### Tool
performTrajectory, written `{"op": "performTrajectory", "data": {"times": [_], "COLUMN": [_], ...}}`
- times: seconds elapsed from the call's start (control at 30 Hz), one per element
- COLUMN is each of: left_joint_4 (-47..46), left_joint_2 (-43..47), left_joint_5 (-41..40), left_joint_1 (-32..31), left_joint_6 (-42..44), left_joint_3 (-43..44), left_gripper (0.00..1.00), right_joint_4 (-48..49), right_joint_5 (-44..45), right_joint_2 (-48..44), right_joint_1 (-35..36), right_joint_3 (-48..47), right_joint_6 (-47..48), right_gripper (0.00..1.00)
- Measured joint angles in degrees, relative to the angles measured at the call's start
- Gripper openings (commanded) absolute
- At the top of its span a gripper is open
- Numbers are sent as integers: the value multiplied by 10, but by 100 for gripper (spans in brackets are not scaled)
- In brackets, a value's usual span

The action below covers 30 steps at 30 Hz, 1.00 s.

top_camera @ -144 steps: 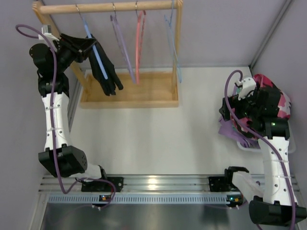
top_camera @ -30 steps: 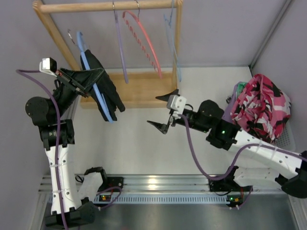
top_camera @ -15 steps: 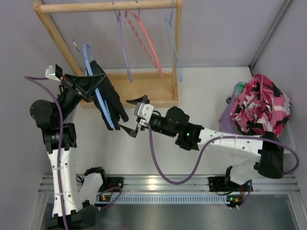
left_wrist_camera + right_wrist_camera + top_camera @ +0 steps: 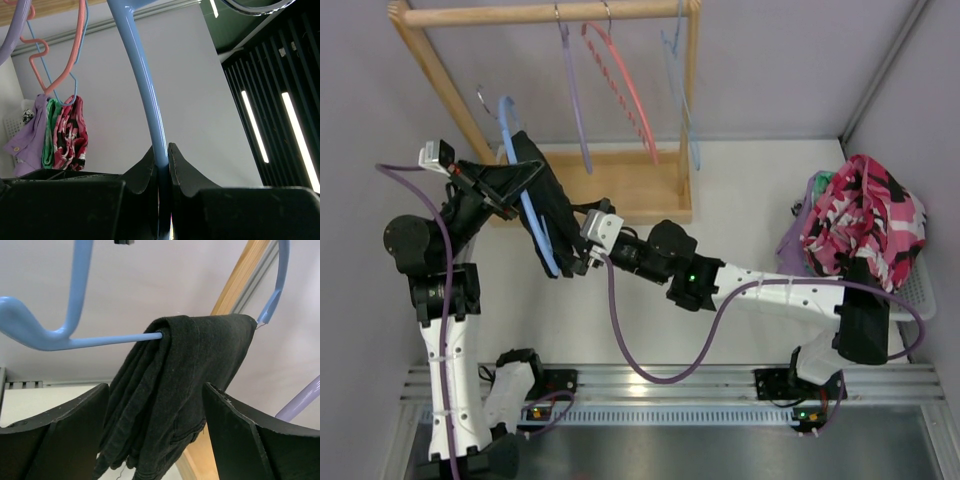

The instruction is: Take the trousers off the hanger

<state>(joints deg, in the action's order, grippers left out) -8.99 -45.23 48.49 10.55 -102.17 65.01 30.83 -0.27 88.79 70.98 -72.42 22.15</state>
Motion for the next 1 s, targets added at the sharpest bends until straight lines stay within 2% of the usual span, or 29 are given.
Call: {"op": "performTrajectory", "data": {"times": [0.3,0.4,0.5,0.73,1.0], "left_joint_4": [0,0,0,0,0], "left_joint_2": [0,0,0,0,0], "left_joint_5": [1,1,1,1,-1], "left_joint_1": [-7,-7,-8,-9,-9], "left_joint_6": [-2,-2,-2,-3,-3], "left_joint_3": [0,0,0,3,9], "left_gripper": [0,0,0,0,0], "right_joint_4": [0,-2,-4,-5,-9], "right_joint_5": [28,30,33,29,32], "right_joint_2": [22,30,34,34,57], "right_joint_1": [-6,-9,-10,-25,-34], "right_joint_3": [-8,-13,-19,-21,-57], "right_joint_6": [13,14,17,14,14], "right_gripper": [67,57,51,50,55]}}
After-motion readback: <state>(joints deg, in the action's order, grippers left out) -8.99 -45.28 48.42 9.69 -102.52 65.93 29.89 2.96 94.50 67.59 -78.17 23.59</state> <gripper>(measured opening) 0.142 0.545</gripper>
